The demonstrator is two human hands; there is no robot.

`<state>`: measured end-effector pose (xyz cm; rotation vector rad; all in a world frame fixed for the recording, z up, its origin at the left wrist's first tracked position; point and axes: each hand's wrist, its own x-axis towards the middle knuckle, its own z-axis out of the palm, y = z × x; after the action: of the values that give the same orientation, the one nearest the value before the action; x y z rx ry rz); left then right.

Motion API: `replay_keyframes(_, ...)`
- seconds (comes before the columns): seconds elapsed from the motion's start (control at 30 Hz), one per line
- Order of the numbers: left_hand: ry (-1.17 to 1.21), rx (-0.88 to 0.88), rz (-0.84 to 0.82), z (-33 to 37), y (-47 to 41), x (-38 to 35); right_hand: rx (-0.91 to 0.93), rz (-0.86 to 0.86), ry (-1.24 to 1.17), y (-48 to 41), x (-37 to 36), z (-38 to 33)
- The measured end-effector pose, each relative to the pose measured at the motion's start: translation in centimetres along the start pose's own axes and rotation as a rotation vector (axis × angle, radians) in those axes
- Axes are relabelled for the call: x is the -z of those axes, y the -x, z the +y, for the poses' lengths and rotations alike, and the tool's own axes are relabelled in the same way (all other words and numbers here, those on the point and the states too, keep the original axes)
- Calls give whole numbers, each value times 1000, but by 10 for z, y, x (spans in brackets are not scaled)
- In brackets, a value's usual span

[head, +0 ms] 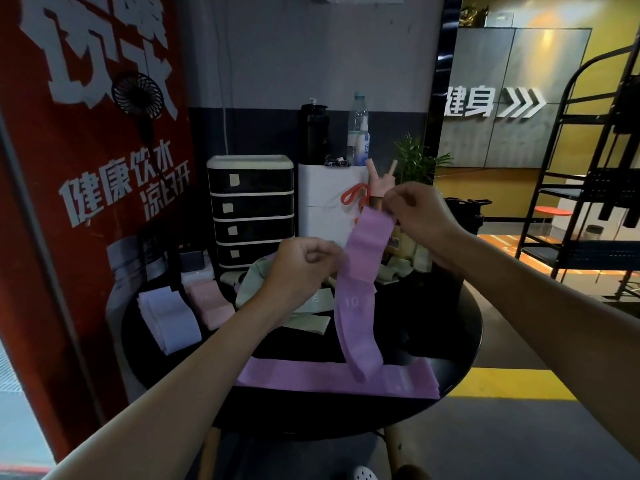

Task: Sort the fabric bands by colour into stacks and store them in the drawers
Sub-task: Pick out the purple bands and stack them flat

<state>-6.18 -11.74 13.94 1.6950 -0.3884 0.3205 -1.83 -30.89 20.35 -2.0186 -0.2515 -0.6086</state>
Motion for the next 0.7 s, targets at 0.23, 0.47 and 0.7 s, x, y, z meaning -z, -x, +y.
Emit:
replay_keyframes(0.23,-35,29,179,4,-8,3,220,-234,-55,35,-13,9)
replay_keyframes(0.47,32,107,224,7,-9,7,491,-286,170,43,-31,21)
replay_keyframes(0.7,75,118,227,6,-10,15,394,-282,145,39,-31,14)
